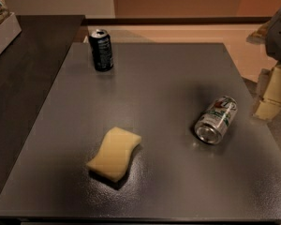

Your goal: Pick pepsi can

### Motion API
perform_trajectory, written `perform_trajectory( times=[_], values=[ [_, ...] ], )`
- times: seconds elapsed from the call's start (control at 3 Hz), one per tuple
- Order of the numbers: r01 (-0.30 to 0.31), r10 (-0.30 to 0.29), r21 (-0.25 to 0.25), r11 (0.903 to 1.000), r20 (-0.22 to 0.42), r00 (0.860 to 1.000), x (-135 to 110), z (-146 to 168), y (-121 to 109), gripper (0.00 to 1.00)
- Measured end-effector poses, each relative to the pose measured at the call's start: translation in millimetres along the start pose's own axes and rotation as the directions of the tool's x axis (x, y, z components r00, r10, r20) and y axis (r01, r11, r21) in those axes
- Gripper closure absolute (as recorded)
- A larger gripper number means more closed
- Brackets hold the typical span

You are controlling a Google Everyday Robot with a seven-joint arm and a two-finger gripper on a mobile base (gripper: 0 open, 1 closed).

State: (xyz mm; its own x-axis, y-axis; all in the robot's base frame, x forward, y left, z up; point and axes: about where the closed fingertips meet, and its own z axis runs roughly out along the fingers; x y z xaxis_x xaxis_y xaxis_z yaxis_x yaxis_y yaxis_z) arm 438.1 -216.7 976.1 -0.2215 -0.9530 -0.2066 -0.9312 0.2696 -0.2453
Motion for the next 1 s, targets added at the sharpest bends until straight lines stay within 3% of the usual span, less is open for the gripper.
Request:
perform_trajectory(
  times=[0.33, 1.0],
  values=[
    [-0.012, 0.012, 0.011, 0.9999, 0.009, 1.000, -4, -2, -1, 0.00],
    [-0.031, 0.025, 0.046, 0.9985, 0.113, 0.993, -52, 13, -21, 0.00]
  ],
)
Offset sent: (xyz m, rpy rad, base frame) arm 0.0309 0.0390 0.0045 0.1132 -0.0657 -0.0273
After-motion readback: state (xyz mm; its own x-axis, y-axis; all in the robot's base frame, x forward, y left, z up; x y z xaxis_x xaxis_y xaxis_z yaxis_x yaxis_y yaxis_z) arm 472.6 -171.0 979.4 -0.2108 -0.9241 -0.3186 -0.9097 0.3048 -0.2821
